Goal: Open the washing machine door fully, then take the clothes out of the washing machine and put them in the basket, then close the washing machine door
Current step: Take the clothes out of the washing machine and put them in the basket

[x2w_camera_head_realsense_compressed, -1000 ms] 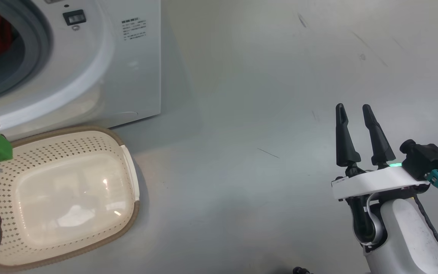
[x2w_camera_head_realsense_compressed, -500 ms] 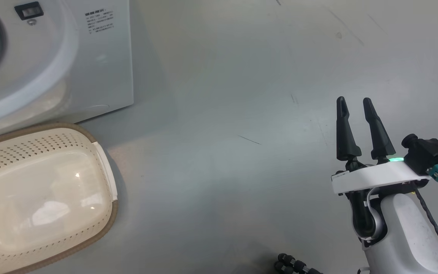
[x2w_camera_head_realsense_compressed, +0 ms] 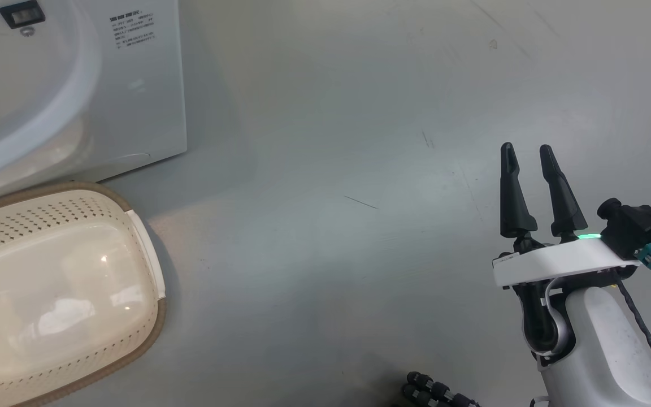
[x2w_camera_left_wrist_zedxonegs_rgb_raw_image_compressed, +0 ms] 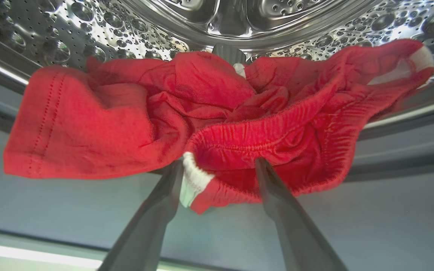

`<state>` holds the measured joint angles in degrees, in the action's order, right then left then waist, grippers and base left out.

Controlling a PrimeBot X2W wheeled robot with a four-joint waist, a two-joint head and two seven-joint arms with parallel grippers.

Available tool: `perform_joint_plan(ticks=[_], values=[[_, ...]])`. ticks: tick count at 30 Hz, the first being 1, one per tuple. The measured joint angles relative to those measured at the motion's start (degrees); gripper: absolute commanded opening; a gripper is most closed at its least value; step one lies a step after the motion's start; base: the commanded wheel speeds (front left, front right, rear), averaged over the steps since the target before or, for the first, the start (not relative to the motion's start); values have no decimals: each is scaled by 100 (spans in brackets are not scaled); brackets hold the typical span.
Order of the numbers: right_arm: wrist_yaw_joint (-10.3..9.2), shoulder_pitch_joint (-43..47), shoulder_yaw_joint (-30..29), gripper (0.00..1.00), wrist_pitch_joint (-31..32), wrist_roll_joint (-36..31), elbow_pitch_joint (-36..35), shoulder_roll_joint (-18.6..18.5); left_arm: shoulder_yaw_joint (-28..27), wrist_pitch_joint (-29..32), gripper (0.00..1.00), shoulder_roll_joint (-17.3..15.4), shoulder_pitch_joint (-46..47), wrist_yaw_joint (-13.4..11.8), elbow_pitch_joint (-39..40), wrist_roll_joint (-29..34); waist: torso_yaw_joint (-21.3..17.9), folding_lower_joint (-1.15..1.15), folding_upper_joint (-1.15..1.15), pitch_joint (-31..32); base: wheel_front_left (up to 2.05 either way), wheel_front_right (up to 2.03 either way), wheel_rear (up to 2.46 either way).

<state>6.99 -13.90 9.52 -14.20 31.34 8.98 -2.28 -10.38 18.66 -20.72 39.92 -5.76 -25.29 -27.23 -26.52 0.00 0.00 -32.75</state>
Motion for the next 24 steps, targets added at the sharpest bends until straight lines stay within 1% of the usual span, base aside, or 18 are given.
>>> perform_joint_plan(ticks=[6, 7, 8, 9, 17, 24], values=[[0, -4, -3, 100, 0, 24, 1, 2, 32, 70, 100, 0, 135, -1, -131, 2, -17, 0, 0, -19, 0, 0, 0], [0, -8, -3, 100, 0, 24, 2, 2, 66, 79, 71, 0, 153, -1, -158, 3, -17, 0, 0, -21, 0, 0, 0], [0, -17, -4, 100, 0, 25, 2, 2, 98, 92, 31, 2, 163, -1, -175, 4, -17, 0, 0, -22, 0, 0, 0], [0, -31, -5, 100, 0, 25, 2, 3, 120, 94, 0, 5, 176, -1, -188, 11, -16, 0, 0, -23, 0, 0, 0], [0, -94, -26, 100, 0, 41, 2, 4, 311, 8, 0, 34, 246, 3, -233, 82, 24, 0, 0, 0, 0, 0, 0], [0, -94, -131, 100, 0, 23, 25, 5, 590, -387, 0, 196, 247, 259, -364, 212, 160, 0, 0, 119, 0, 0, 0]])
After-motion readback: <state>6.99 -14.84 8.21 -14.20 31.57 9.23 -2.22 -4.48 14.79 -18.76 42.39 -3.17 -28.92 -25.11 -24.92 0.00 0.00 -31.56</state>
